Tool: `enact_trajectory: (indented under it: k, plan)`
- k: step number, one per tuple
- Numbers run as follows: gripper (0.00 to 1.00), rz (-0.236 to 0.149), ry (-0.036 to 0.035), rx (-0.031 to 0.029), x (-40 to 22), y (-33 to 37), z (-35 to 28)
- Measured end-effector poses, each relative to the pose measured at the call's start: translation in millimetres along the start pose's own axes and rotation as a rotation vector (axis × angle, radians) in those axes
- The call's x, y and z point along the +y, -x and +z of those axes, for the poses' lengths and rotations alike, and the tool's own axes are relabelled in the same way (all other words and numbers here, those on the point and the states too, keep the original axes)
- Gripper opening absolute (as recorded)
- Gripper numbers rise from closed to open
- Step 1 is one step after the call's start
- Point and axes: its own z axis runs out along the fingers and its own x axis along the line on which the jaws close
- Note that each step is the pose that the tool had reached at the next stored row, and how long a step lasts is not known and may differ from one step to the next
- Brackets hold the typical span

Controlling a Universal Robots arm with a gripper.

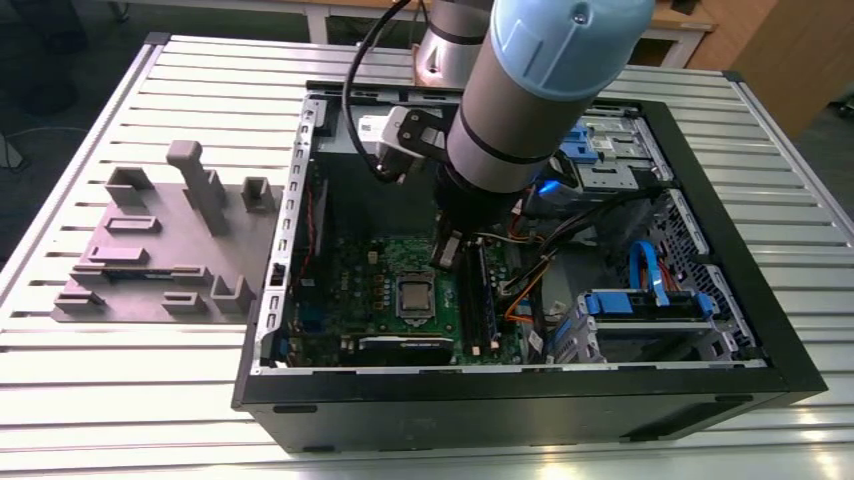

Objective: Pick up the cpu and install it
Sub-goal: 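Install the first cpu locking lever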

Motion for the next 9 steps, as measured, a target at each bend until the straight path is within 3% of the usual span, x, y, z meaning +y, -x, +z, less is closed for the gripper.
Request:
enact_trajectory:
  k: [9]
  plan:
    - [0.1, -0.043, 0.0058, 0.0065, -1.7, -1.7, 1.0]
